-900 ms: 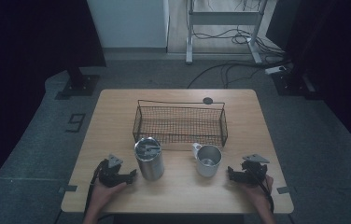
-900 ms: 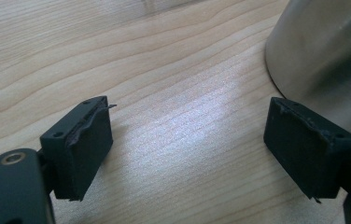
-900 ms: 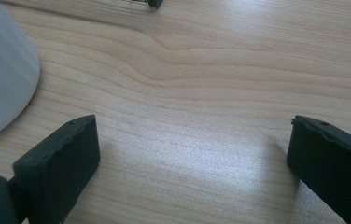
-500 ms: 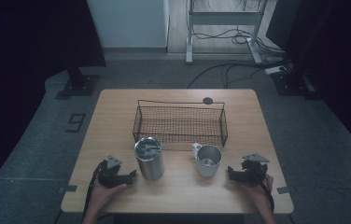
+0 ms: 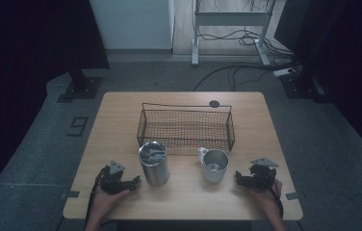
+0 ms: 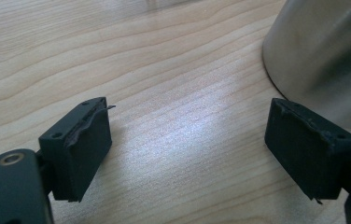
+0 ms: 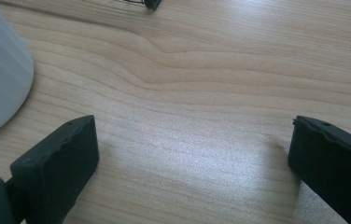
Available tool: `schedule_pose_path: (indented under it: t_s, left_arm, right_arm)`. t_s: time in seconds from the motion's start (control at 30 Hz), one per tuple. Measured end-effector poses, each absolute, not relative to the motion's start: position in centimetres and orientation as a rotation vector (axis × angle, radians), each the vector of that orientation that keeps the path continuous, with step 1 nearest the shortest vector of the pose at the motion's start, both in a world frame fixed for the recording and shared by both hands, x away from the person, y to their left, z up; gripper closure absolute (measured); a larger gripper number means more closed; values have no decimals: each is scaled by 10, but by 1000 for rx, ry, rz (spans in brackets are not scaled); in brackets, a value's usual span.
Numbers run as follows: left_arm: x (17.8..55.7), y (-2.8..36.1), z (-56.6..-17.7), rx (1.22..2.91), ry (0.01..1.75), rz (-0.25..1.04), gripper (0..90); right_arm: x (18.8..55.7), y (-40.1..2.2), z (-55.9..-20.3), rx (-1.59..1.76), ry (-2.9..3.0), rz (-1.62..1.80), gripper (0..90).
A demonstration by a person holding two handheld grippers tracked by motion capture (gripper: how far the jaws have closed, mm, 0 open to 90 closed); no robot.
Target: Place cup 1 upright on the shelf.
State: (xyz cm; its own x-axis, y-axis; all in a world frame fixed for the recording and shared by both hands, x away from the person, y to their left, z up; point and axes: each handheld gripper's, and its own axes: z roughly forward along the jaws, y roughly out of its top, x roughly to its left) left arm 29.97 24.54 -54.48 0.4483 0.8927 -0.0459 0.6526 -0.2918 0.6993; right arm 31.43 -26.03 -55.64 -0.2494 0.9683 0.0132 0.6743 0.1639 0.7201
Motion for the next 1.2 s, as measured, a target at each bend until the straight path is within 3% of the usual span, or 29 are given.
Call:
schedule_pose_path:
  t_s: [0.67, 1.2]
  left_arm:
    - [281, 250, -511, 1952, 1229, 517, 153]
    - [264, 240, -485, 1902, 1131, 480, 150]
  right_arm:
    - [316, -264, -556, 1551, 1990, 861, 26]
    - [317, -266, -556, 1560, 1981, 857, 26]
